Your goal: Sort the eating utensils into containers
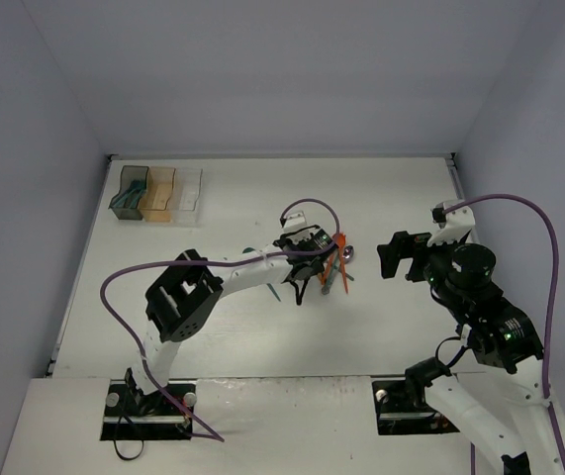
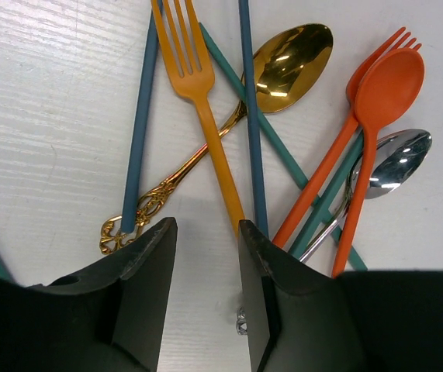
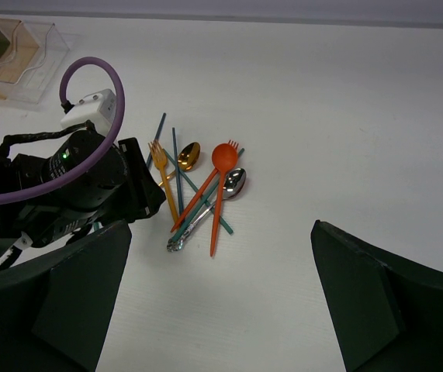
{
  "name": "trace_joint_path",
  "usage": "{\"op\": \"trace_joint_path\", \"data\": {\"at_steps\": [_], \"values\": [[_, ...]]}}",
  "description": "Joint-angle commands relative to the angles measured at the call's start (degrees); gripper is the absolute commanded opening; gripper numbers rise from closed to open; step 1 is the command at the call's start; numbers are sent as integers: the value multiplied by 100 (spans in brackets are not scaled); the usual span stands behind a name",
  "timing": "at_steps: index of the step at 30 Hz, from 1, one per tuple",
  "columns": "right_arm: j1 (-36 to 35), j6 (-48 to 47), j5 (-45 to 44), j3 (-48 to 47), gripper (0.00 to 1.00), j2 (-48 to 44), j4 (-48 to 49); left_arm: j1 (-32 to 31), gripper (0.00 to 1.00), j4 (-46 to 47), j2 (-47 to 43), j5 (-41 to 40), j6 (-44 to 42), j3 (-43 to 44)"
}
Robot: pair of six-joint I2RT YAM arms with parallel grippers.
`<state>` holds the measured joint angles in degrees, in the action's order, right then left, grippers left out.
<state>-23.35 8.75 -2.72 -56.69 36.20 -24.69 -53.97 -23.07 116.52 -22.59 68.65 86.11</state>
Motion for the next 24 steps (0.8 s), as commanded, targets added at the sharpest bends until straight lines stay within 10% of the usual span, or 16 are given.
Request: {"op": "trace_joint_path", "data": {"at_steps": [1,24], "values": [[-54,-13,26,-141,100,-32,315,44,35,99,7,-158,214,400],[-55,-21,25,-167,100,-212,298,134,33,-605,334,-58,295,435]]}}
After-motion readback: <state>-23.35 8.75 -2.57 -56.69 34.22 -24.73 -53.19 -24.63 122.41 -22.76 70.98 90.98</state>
